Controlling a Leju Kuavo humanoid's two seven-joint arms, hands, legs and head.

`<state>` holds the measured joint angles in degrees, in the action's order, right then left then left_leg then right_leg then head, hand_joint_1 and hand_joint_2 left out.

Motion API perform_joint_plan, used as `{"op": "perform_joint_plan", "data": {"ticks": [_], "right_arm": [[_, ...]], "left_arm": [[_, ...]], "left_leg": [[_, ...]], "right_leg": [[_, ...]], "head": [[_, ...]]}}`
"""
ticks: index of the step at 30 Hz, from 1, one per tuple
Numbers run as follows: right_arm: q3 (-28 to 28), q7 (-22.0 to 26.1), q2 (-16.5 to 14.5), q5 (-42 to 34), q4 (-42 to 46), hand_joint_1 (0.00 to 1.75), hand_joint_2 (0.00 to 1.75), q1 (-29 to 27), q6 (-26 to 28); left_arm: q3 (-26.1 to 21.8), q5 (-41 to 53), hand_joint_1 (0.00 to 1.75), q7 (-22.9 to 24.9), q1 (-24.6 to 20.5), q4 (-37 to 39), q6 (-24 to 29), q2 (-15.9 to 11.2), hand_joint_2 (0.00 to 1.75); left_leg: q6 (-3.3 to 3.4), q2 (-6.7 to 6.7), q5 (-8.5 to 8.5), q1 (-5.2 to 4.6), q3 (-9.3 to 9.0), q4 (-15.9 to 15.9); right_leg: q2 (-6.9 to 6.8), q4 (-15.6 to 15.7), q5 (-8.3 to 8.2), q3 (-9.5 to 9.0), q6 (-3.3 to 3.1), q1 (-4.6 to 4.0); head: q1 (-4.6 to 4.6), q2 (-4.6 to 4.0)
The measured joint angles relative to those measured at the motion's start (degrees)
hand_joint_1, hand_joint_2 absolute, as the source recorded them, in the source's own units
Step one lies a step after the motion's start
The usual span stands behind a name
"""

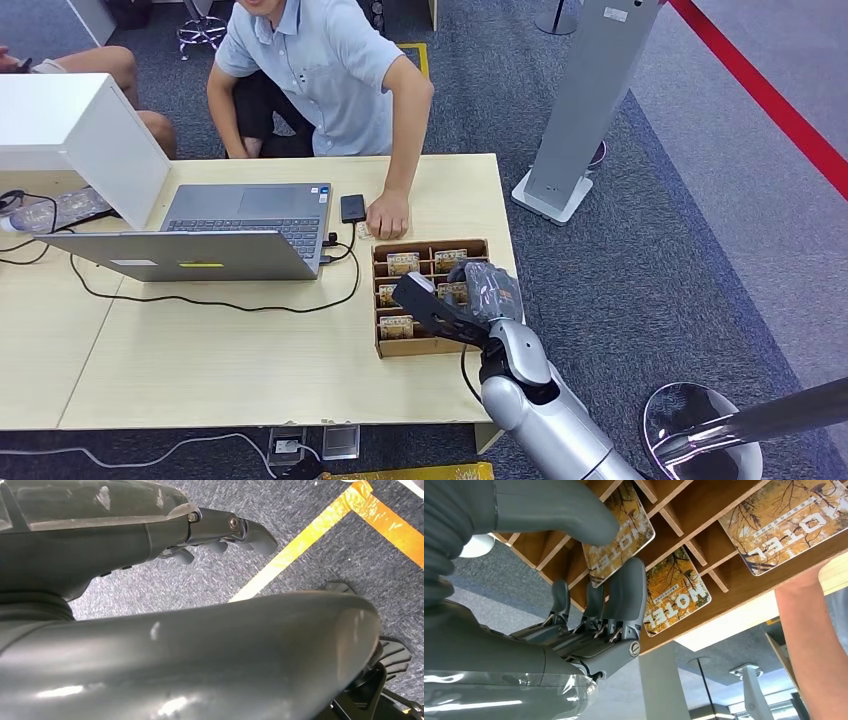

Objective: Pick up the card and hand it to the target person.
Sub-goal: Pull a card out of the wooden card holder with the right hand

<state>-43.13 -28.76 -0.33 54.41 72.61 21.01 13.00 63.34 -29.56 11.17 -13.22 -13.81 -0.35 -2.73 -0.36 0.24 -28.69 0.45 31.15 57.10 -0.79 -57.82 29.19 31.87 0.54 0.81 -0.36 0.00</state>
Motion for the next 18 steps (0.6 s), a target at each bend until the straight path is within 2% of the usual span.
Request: {"op": "perform_joint_plan", "data": {"ticks": [9, 14, 18], "right_arm": [[0.0, 0.0, 0.0, -0.2, -0.3, 1.09, 1.75, -0.1, -0.2], [0.0, -0.2, 0.0, -0.2, -0.3, 1.03, 1.75, -0.1, -0.4], [0.0, -0.4, 0.0, -0.2, -0.3, 1.06, 1.75, -0.1, -0.6]], "left_arm": [[0.0, 0.4, 0.0, 0.0, 0.0, 0.0, -0.3, 0.0, 0.0], [0.0, 1.0, 0.0, 0.0, 0.0, 0.0, -0.3, 0.0, 0.0], [0.0, 1.3, 0.0, 0.0, 0.0, 0.0, -0.4, 0.1, 0.0]], "left_leg": [[0.0, 0.0, 0.0, 0.0, 0.0, 0.0], [0.0, 0.0, 0.0, 0.0, 0.0, 0.0], [0.0, 0.0, 0.0, 0.0, 0.0, 0.0]], "right_leg": [[0.0, 0.0, 0.0, 0.0, 0.0, 0.0], [0.0, 0.0, 0.0, 0.01, 0.0, 0.0], [0.0, 0.0, 0.0, 0.01, 0.0, 0.0]], "head": [[0.01, 0.01], [0.0, 0.01], [0.01, 0.01]]}}
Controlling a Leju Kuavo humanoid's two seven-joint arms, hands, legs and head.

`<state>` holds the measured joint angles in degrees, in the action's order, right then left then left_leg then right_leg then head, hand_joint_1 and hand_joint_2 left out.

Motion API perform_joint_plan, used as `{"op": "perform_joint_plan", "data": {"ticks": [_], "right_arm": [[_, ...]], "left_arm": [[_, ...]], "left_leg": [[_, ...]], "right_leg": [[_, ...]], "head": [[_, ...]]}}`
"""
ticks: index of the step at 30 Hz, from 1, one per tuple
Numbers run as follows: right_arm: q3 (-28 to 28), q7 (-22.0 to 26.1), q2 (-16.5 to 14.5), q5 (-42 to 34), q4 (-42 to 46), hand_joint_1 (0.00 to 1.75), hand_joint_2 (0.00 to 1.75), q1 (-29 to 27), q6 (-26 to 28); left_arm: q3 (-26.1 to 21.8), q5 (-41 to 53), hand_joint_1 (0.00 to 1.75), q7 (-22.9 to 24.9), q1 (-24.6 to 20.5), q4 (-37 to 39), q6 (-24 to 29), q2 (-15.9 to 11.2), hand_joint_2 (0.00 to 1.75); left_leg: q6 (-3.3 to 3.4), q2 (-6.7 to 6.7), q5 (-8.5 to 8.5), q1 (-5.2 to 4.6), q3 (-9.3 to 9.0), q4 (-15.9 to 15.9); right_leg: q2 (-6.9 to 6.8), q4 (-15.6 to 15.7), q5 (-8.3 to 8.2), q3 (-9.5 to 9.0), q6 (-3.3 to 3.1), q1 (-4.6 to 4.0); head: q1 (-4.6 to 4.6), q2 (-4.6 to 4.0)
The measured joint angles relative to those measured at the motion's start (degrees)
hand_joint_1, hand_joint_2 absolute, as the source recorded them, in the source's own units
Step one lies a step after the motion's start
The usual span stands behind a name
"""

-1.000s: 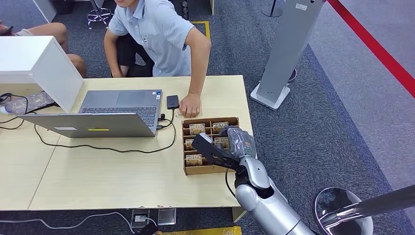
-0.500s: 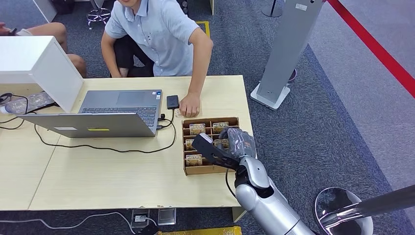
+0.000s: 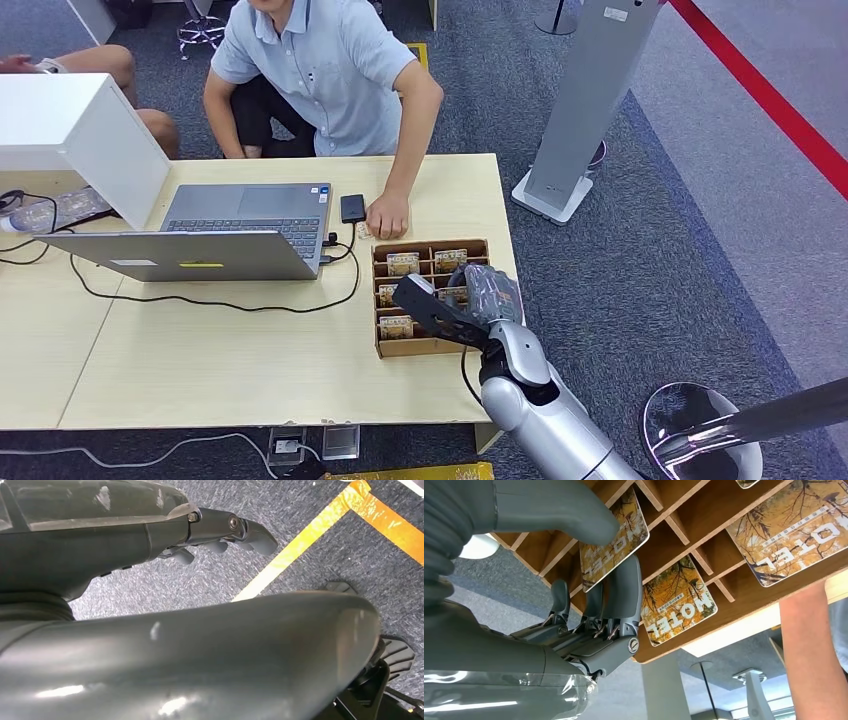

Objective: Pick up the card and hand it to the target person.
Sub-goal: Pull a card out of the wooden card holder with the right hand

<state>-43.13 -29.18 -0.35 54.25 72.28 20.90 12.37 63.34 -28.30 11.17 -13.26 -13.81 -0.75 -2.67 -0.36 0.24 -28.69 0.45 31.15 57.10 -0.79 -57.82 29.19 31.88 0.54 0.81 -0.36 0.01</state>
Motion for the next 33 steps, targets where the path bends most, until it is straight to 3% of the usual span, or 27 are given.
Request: {"op": "perform_joint_plan", "data": {"ticks": [4, 7, 9, 21, 23, 28, 30, 33], "right_arm": [[0.0, -0.2, 0.0, 0.1, 0.0, 1.27, 1.75, 0.0, -0.3], [0.0, -0.3, 0.0, 0.1, 0.0, 1.62, 1.75, 0.0, -0.4], [0.0, -0.3, 0.0, 0.1, 0.0, 1.75, 1.75, 0.0, -0.4], [0.1, 1.8, 0.1, 0.4, 0.0, 1.75, 1.75, -0.3, 1.5], [0.2, 4.9, 0.1, 0.7, 0.2, 1.75, 1.75, -0.8, 5.1], [1.4, 18.0, 0.1, 0.4, 2.4, 1.75, 1.75, -2.4, 21.4], [2.4, 24.5, 0.1, -0.5, 4.0, 1.75, 1.75, -3.6, 25.6], [5.4, 37.5, -1.0, -2.7, 7.0, 1.75, 1.75, -6.5, 27.4]], "left_arm": [[0.0, 0.4, 0.0, 0.0, 0.0, 0.0, -0.1, 0.0, 0.0], [0.0, 0.8, 0.0, 0.0, -0.1, 0.0, -0.2, 0.0, 0.0], [0.0, 1.0, 0.0, 0.1, -0.1, 0.0, -0.4, 0.1, 0.0], [0.0, 2.0, 0.0, -0.2, -0.3, 0.0, -0.1, 0.3, 0.0], [0.0, 2.0, 0.0, -0.4, -0.4, 0.0, 0.1, 0.4, 0.0], [0.0, 2.1, 0.0, -0.9, -0.4, 0.0, 0.1, 0.4, 0.0], [0.0, 2.3, 0.0, -1.0, -0.4, 0.0, 0.1, 0.4, 0.0], [0.0, 2.4, 0.0, -1.1, -0.4, 0.0, 0.1, 0.4, 0.0]], "left_leg": [[0.0, 0.0, 0.0, 0.0, 0.0, 0.0], [0.0, 0.0, 0.0, 0.0, -0.01, 0.0], [0.0, 0.0, 0.0, 0.0, -0.01, 0.0], [0.0, 0.0, 0.0, 0.0, -0.02, 0.0], [0.0, 0.0, 0.0, 0.0, -0.01, 0.0], [0.0, 0.0, 0.0, 0.0, -0.01, 0.0], [0.0, 0.0, 0.0, 0.0, -0.01, 0.0], [0.0, 0.0, -0.01, 0.0, 0.0, 0.0]], "right_leg": [[0.0, 0.0, 0.0, 0.0, 0.0, 0.0], [0.0, 0.0, 0.0, -0.01, 0.0, 0.0], [0.0, 0.0, 0.0, -0.01, 0.0, 0.0], [0.0, 0.0, 0.0, -0.01, 0.0, 0.0], [0.0, 0.0, 0.0, 0.0, 0.0, 0.0], [0.0, 0.0, 0.0, 0.01, 0.0, 0.0], [0.0, 0.0, 0.0, 0.01, 0.0, 0.0], [0.0, 0.0, 0.0, 0.01, 0.0, 0.0]], "head": [[0.0, -0.01], [-0.01, 0.01], [0.0, 0.0], [0.01, -0.01], [0.0, 0.0], [0.0, -0.01], [-0.03, -0.01], [-0.05, -0.01]]}}
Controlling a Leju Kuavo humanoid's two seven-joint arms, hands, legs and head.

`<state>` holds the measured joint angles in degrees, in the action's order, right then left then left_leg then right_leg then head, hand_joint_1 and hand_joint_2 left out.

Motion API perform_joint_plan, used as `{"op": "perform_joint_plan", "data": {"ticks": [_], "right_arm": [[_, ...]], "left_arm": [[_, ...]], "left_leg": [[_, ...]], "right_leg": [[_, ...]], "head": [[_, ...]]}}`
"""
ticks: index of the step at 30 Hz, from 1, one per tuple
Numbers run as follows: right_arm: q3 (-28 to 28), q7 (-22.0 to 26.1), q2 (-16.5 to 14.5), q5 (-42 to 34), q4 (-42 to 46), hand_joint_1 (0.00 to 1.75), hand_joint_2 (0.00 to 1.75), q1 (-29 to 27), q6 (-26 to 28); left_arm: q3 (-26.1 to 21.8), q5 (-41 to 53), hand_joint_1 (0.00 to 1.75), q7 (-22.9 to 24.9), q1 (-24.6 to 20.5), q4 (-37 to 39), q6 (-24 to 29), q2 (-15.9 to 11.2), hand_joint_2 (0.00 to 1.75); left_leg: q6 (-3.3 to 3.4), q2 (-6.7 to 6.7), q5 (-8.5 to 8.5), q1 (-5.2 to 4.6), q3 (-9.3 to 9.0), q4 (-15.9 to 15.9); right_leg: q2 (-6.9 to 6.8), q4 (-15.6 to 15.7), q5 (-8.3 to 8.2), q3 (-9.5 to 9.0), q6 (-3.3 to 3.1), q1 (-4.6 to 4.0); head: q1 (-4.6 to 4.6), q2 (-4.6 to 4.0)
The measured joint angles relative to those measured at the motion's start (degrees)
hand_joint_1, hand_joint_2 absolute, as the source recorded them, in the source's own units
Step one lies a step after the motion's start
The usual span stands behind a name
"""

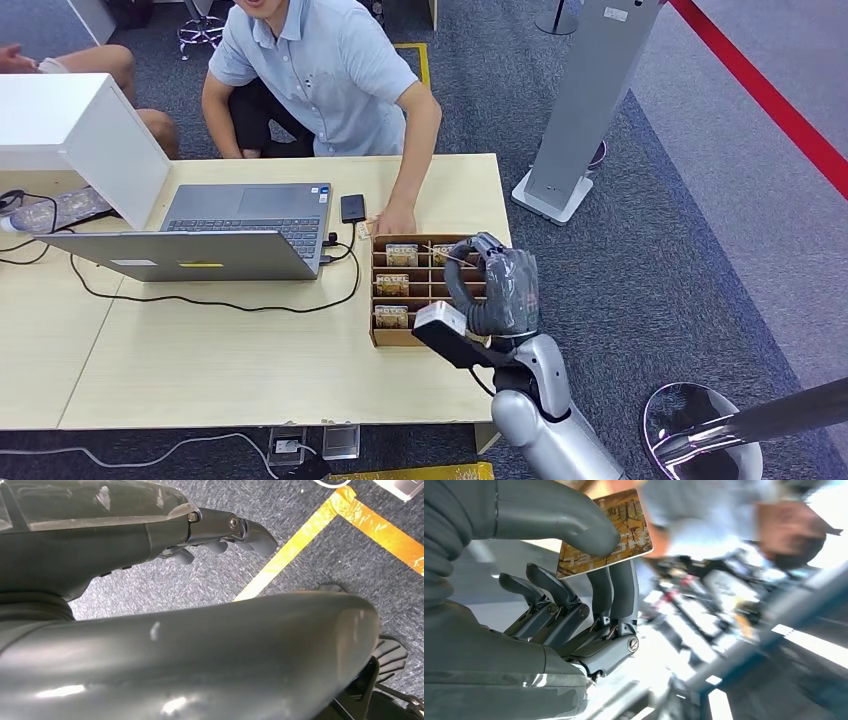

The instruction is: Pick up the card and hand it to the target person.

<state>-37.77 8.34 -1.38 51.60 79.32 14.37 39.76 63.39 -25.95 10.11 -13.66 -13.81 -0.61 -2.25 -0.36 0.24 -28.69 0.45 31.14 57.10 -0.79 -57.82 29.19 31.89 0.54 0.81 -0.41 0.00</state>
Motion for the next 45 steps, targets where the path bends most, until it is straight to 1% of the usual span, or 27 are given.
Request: {"op": "perform_joint_plan", "data": {"ticks": [2, 3, 4, 5, 6, 8, 10, 12, 13, 14, 16, 19, 22, 24, 27, 30, 35, 39, 45], "right_arm": [[2.8, 8.9, -1.7, -1.9, 1.8, 1.75, 1.75, -2.1, 0.1], [4.2, 12.0, -2.5, -2.7, 2.4, 1.75, 1.75, -3.0, 0.1], [5.5, 13.8, -3.2, -3.3, 3.0, 1.75, 1.75, -3.8, 0.1], [6.6, 14.4, -3.8, -3.8, 3.3, 1.75, 1.75, -4.3, 0.1], [7.4, 14.0, -4.1, -4.3, 3.5, 1.75, 1.75, -4.6, 0.1], [8.2, 10.2, -4.5, -5.5, 3.5, 1.75, 1.75, -4.6, 0.0], [7.9, 2.9, -4.5, -7.7, 3.0, 1.75, 1.75, -3.6, -0.4], [6.7, -5.3, -4.3, -9.9, 1.5, 1.75, 1.75, -0.9, -1.7], [5.9, -8.4, -4.1, -10.8, 0.3, 1.75, 1.75, 0.8, -2.5], [5.0, -10.4, -4.1, -11.6, -1.0, 1.75, 1.75, 2.6, -3.3], [3.1, -12.0, -4.2, -13.4, -4.2, 1.75, 1.75, 6.3, -4.8], [1.0, -12.4, -4.5, -15.8, -9.1, 1.75, 1.75, 10.8, -5.9], [-0.7, -13.8, -5.1, -16.0, -14.2, 1.75, 1.75, 14.6, -7.0], [-1.7, -15.0, -6.0, -16.1, -18.4, 1.75, 1.75, 17.9, -8.0], [-2.9, -15.5, -7.4, -16.3, -24.5, 1.75, 1.75, 22.5, -8.7], [-3.8, -16.1, -8.7, -16.0, -29.0, 1.75, 1.75, 25.4, -9.1], [-4.9, -17.4, -10.7, -15.0, -33.9, 1.75, 1.75, 28.6, -10.2], [-5.7, -17.7, -11.8, -14.1, -37.1, 0.0, 1.75, 30.2, -10.3], [-6.8, -18.2, -13.0, -13.1, -40.7, 0.0, 1.75, 31.6, -10.2]], "left_arm": [[0.0, 0.0, 0.0, -0.1, 0.0, 0.0, 0.0, 0.0, 0.0], [0.0, 0.0, 0.0, -0.1, 0.0, 0.0, 0.0, 0.0, 0.0], [0.0, 0.0, 0.0, -0.2, 0.1, 0.0, 0.0, 0.0, 0.0], [0.0, 0.0, 0.0, -0.2, 0.1, 0.0, 0.0, 0.0, 0.0], [0.0, 0.0, 0.0, -0.3, 0.1, 0.0, 0.0, 0.0, 0.0], [0.0, 0.0, 0.0, -0.3, 0.2, 0.0, 0.0, 0.0, 0.0], [0.0, 0.0, 0.0, -0.3, 0.2, 0.0, -0.1, 0.0, 0.0], [0.0, 0.3, 0.0, 0.0, 0.1, 0.0, -0.3, 0.0, 0.0], [0.0, 0.5, 0.0, 0.2, 0.1, 0.0, -0.5, 0.0, 0.0], [0.0, 0.7, 0.0, 0.4, 0.1, 0.0, -0.7, 0.0, 0.0], [0.0, 1.2, 0.0, 0.7, -0.1, 0.0, -1.2, 0.1, 0.0], [0.0, 1.6, 0.0, 0.9, -0.3, 0.0, -1.7, 0.3, 0.0], [0.0, 2.0, 0.0, 1.2, -0.7, 0.0, -2.1, 0.4, 0.0], [0.0, 2.5, 0.0, 1.5, -1.0, 0.0, -2.4, 0.6, 0.0], [0.0, 2.8, 0.0, 1.9, -1.6, 0.0, -2.6, 0.8, 0.0], [0.1, 3.2, 0.0, 2.4, -1.9, 0.0, -2.9, 1.0, 0.0], [0.1, 3.4, 0.0, 2.7, -2.3, 0.0, -3.4, 1.0, 0.0], [0.1, 3.4, 0.0, 2.2, -2.4, 0.0, -4.6, 1.1, 0.0], [0.5, 3.4, 0.0, 1.9, -2.4, 0.0, -4.8, 1.4, 0.0]], "left_leg": [[0.0, 0.0, 0.0, 0.0, 0.0, 0.0], [0.0, 0.0, 0.0, 0.0, 0.0, 0.0], [0.0, 0.0, 0.0, 0.0, 0.0, 0.0], [0.0, 0.0, 0.0, 0.0, 0.0, 0.0], [0.0, 0.01, 0.0, 0.0, 0.0, 0.0], [0.01, 0.01, 0.01, 0.0, 0.01, 0.0], [0.02, 0.02, 0.02, 0.0, 0.02, 0.0], [0.03, 0.03, 0.04, 0.0, 0.03, 0.0], [0.03, 0.04, 0.05, 0.0, 0.02, 0.0], [0.03, 0.04, 0.06, 0.0, 0.02, 0.0], [0.03, 0.02, 0.08, 0.0, 0.02, 0.0], [0.04, -0.01, 0.1, 0.0, 0.04, 0.0], [0.04, -0.02, 0.1, 0.0, 0.09, 0.0], [0.04, -0.01, 0.1, 0.0, 0.1, 0.0], [0.04, -0.03, 0.11, 0.0, 0.09, 0.0], [0.04, -0.03, 0.11, 0.0, 0.08, 0.0], [0.04, -0.03, 0.1, 0.0, 0.08, 0.0], [0.04, -0.03, 0.1, 0.0, 0.09, 0.0], [0.04, -0.03, 0.1, 0.0, 0.08, 0.0]], "right_leg": [[0.0, 0.0, 0.0, 0.0, 0.0, 0.0], [0.0, 0.0, 0.0, 0.0, 0.0, 0.0], [0.0, 0.0, 0.01, -0.01, 0.0, 0.0], [0.0, 0.0, 0.0, -0.01, 0.0, 0.0], [0.0, 0.0, 0.0, -0.02, 0.0, 0.0], [0.01, 0.0, 0.0, -0.03, 0.0, 0.0], [0.01, 0.0, -0.03, -0.04, 0.01, 0.0], [0.03, 0.0, -0.06, -0.04, 0.02, 0.0], [0.04, 0.0, -0.07, -0.03, 0.02, 0.0], [0.03, 0.0, -0.07, -0.03, 0.02, 0.0], [0.0, 0.0, -0.08, -0.03, 0.02, 0.0], [-0.07, 0.0, -0.08, -0.02, 0.02, 0.0], [-0.04, 0.0, -0.07, 0.01, 0.02, 0.0], [-0.03, -0.1, -0.07, 0.03, 0.02, 0.0], [-0.08, -0.1, -0.07, 0.01, 0.02, 0.0], [-0.06, -0.1, -0.07, 0.01, 0.02, 0.0], [-0.06, -0.1, -0.07, 0.03, 0.02, 0.0], [-0.06, -0.1, -0.07, 0.04, 0.02, 0.0], [-0.06, -0.1, -0.07, 0.03, 0.02, 0.0]], "head": [[0.05, 0.01], [0.09, 0.01], [0.13, 0.01], [0.15, 0.01], [0.15, 0.0], [0.08, 0.0], [0.0, 0.0], [-0.03, 0.0], [-0.06, 0.0], [-0.04, 0.0], [0.02, 0.01], [0.1, 0.02], [0.07, 0.01], [0.05, 0.0], [0.02, 0.0], [0.03, 0.0], [0.05, 0.0], [0.05, 0.01], [0.04, 0.0]]}}
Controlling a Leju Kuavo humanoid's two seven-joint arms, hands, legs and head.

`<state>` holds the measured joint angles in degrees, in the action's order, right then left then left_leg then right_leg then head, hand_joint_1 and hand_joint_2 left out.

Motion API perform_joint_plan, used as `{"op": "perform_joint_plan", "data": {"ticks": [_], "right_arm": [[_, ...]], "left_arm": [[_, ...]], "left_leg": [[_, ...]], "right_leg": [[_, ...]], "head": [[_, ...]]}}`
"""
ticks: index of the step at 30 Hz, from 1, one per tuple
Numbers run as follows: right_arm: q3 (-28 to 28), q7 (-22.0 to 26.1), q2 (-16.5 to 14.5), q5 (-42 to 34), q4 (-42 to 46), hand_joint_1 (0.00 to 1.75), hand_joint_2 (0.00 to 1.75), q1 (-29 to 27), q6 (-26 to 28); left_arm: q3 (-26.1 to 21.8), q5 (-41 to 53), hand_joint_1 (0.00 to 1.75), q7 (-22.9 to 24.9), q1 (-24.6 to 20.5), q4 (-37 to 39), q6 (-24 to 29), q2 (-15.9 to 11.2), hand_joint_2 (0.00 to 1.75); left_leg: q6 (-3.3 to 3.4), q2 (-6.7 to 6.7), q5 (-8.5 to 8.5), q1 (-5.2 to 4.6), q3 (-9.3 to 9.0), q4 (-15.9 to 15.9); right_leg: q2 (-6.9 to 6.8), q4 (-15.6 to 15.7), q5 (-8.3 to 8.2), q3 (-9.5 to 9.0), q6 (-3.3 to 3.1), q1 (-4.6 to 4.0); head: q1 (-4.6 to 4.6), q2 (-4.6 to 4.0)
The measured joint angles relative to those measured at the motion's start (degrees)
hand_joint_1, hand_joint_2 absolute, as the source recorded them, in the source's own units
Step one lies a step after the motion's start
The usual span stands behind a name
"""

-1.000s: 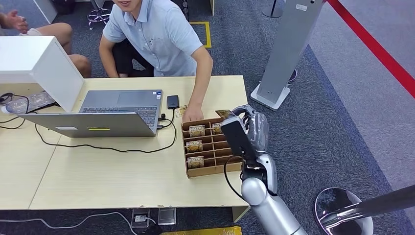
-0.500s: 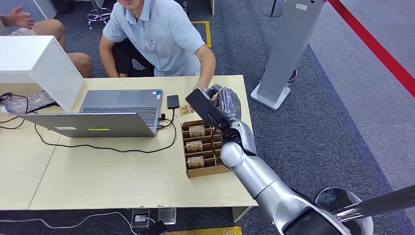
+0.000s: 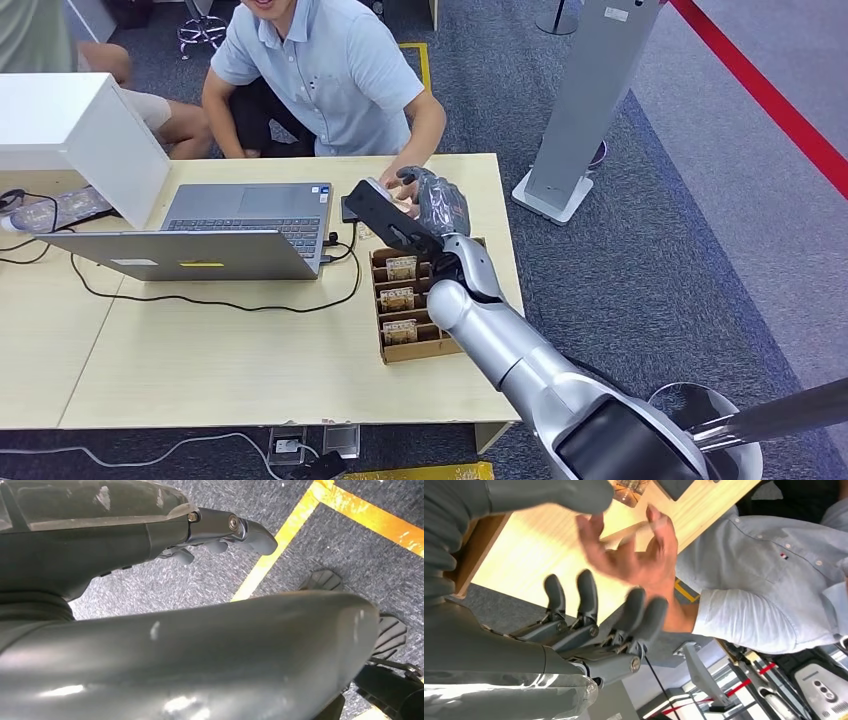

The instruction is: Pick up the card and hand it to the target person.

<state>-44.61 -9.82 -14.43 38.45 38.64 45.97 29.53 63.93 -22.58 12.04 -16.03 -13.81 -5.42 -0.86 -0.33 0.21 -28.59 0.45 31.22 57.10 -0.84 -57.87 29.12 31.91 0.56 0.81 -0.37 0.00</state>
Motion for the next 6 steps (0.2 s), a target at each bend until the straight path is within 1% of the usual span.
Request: {"op": "perform_joint_plan", "data": {"ticks": [6], "right_arm": [[-0.8, 0.5, -0.2, -0.7, -2.3, 0.0, 1.75, 0.3, 0.9]], "left_arm": [[0.3, -0.7, 0.0, 0.3, 0.1, 0.0, 1.3, 0.0, 0.0]], "left_leg": [[0.0, 0.0, 0.0, 0.0, 0.0, 0.0]], "right_leg": [[0.0, 0.0, 0.0, 0.0, 0.0, 0.0]], "head": [[-0.01, 0.0]]}}
